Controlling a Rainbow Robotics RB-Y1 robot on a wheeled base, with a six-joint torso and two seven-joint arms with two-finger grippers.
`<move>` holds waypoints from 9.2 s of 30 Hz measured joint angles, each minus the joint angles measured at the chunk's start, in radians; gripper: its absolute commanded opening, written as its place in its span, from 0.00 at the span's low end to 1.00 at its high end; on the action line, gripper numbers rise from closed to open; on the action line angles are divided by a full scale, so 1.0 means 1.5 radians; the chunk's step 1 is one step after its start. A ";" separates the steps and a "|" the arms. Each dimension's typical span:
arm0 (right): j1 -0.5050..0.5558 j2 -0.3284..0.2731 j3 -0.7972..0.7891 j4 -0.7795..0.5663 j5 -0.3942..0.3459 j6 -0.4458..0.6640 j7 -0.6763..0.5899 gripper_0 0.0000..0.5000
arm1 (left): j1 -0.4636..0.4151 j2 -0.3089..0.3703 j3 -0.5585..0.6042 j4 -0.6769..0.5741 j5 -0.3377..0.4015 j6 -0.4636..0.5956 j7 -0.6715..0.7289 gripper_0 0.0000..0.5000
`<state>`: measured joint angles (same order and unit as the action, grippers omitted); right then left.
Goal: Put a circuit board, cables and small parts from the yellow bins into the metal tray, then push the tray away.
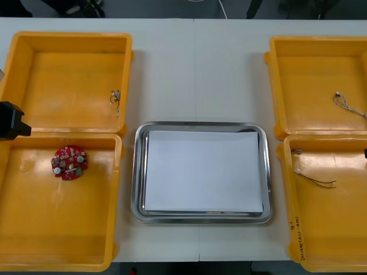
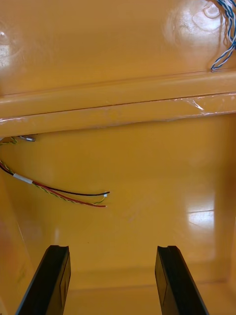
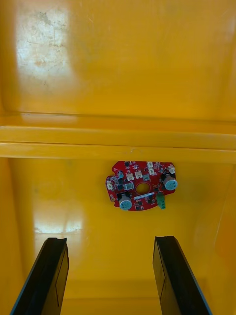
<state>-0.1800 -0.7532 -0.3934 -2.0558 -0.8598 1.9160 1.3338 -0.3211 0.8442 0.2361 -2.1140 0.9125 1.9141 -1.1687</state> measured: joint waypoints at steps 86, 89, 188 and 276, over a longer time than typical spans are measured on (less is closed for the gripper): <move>-0.004 -0.017 -0.007 -0.001 0.001 0.000 0.000 1.00 | 0.000 0.000 0.000 0.000 0.000 0.000 0.000 1.00; -0.007 -0.031 -0.009 -0.009 0.012 0.000 0.000 1.00 | 0.001 0.000 0.000 0.000 0.000 0.000 0.000 1.00; 0.175 0.026 0.224 0.096 0.088 -0.424 0.185 1.00 | 0.215 -0.177 -0.144 -0.001 -0.323 -0.281 0.000 1.00; 0.384 0.020 0.054 -0.043 0.059 -0.432 0.185 0.00 | 0.428 -0.119 -0.156 -0.106 -0.286 -0.385 0.000 0.00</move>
<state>0.3967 -0.7228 -0.3126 -2.1209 -0.7712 1.2681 1.6109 0.3206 0.6652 0.0025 -2.2729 0.4839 1.3373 -1.1688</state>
